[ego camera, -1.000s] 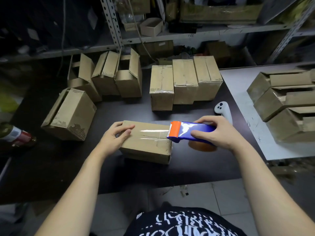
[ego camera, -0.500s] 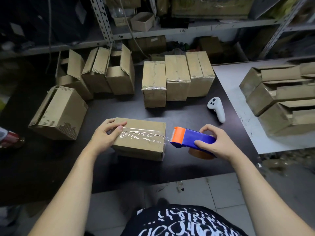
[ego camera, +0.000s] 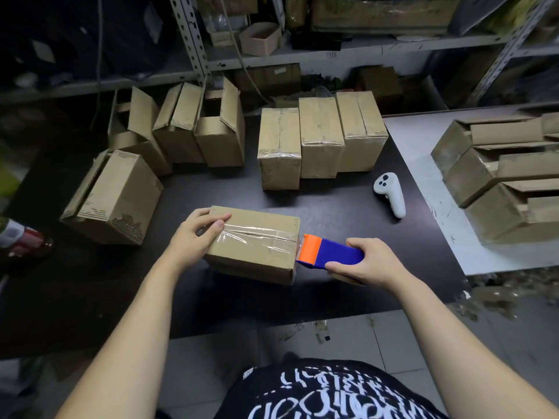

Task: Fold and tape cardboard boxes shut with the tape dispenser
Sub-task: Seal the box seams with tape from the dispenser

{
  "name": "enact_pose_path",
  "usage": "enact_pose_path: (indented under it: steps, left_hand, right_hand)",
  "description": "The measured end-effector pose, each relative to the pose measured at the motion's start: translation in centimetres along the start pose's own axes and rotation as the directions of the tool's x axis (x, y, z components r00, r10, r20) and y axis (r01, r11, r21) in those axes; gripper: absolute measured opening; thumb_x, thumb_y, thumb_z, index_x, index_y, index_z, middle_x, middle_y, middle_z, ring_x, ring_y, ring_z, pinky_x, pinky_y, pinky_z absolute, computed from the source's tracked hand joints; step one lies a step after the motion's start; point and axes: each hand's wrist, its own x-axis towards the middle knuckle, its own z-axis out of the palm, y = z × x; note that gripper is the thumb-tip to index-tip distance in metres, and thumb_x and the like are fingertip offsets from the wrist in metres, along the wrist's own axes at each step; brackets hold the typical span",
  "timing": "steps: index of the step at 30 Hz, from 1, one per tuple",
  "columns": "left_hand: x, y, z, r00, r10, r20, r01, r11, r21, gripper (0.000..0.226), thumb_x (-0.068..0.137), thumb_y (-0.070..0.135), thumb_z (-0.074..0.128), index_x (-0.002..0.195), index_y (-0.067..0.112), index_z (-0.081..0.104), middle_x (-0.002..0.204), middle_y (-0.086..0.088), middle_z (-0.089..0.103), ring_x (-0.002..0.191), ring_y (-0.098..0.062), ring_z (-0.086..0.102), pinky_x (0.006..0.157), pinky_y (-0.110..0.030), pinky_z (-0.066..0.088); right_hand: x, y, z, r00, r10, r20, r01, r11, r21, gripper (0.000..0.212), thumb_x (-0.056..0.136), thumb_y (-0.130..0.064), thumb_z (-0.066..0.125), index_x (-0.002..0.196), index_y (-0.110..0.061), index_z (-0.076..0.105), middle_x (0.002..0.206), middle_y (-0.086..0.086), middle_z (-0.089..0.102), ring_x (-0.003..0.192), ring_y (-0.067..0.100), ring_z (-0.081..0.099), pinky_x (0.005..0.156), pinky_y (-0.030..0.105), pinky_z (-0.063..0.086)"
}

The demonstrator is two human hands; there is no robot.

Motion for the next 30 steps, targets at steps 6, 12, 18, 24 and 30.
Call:
enact_pose_path:
  steps: [6,12,18,24,30]
  left_hand:
    - [0.0,-0.7,0.0,1.000,0.004,-0.007,-0.004,1.000,0.008,0.028,0.101,0.036,0.060,0.107,0.062,0.070,0.139,0.015,0.052,0.133,-0.009,0.049,0.109,-0.029,0.038]
    - [-0.5,-0.6,0.2,1.000,0.010,-0.022,-0.011,0.998,-0.054,0.037,0.102,0.023,0.061,0.104,0.058,0.073,0.138,0.011,0.053,0.132,-0.006,0.049,0.100,-0.013,0.035]
    - [-1.8,-0.6,0.3,0.992,0.023,-0.127,-0.026,0.999,-0.022,0.037,0.099,0.022,0.065,0.104,0.058,0.070,0.132,0.008,0.055,0.127,-0.006,0.051,0.106,-0.016,0.037]
    - [-3.2,-1.3,-1.2,0.933,-0.120,-0.340,0.101,0.992,-0.074,0.035,0.093,0.027,0.074,0.101,0.060,0.069,0.121,-0.003,0.058,0.111,-0.018,0.063,0.109,-0.044,0.048]
    - [-4.8,0.0,0.3,0.901,-0.193,-0.388,0.253,0.961,0.112,0.036,0.089,0.056,0.068,0.120,0.046,0.052,0.112,-0.003,0.045,0.102,-0.025,0.056,0.096,-0.033,0.047]
  right_hand:
    - [1.2,-0.1,0.2,0.989,0.107,0.104,-0.117,0.989,0.095,0.061,0.069,-0.063,0.081,0.069,-0.008,0.056,0.057,-0.006,0.046,0.053,0.012,0.040,0.058,0.030,0.033]
    - [2.0,-0.4,-0.4,0.972,0.161,0.172,-0.189,0.969,0.160,0.059,0.074,-0.070,0.078,0.068,-0.014,0.061,0.060,0.000,0.049,0.056,0.015,0.043,0.063,0.032,0.033]
    - [2.1,-1.0,-0.1,0.965,0.235,0.120,-0.250,0.959,0.132,0.063,0.070,-0.072,0.079,0.065,-0.013,0.058,0.061,0.005,0.049,0.058,0.018,0.045,0.060,0.031,0.032]
    - [0.4,0.3,2.0,0.937,0.325,-0.130,-0.326,0.945,0.018,0.063,0.071,-0.065,0.081,0.054,-0.012,0.051,0.051,0.001,0.048,0.055,0.023,0.047,0.055,0.033,0.035]
    - [0.3,-2.8,4.4,0.900,0.375,-0.220,-0.384,0.924,0.005,0.064,0.079,-0.067,0.070,0.064,-0.006,0.060,0.062,0.006,0.062,0.065,0.025,0.060,0.055,0.031,0.038]
